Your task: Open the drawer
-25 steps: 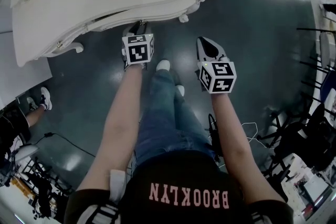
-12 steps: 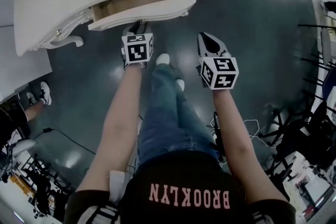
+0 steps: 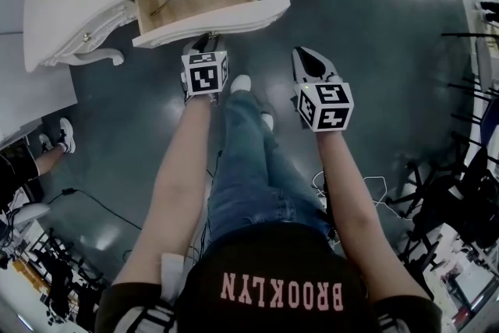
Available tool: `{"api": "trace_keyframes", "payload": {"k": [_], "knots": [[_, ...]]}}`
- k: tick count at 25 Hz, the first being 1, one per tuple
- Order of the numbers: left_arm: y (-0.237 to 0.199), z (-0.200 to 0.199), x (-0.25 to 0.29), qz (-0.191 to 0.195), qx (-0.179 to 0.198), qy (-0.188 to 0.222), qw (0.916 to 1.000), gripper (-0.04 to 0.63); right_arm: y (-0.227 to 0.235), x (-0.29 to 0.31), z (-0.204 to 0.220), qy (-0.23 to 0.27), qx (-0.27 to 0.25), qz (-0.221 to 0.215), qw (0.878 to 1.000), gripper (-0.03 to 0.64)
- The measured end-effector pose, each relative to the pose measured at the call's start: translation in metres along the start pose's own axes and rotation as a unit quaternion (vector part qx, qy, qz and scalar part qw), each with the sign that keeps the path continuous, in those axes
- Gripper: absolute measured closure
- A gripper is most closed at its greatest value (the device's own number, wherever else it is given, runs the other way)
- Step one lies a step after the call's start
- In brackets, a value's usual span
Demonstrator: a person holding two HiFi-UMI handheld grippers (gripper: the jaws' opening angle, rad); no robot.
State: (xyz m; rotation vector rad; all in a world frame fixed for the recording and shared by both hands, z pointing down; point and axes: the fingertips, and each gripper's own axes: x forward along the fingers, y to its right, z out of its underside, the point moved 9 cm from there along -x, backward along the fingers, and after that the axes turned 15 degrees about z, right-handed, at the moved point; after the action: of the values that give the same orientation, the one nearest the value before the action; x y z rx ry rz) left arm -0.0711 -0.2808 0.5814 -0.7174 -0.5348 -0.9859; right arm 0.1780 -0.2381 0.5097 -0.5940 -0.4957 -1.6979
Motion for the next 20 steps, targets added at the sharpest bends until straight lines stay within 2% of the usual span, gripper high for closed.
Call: {"api": "trace_keyframes", "payload": {"k": [13,20], "knots": [[0.022,0.028,-0.018,0.003,0.004,-0.003,1.0,0.48,-0.002,-0.035,0.022,0.014,0.014,0.006,1.0,0.62],[0.034,0.044,-0.026,-0.002,0.004,0.004,1.0,0.48,0.003,-0.05,0.028,0.026,0.051,0.02,0.998,0.62]]}}
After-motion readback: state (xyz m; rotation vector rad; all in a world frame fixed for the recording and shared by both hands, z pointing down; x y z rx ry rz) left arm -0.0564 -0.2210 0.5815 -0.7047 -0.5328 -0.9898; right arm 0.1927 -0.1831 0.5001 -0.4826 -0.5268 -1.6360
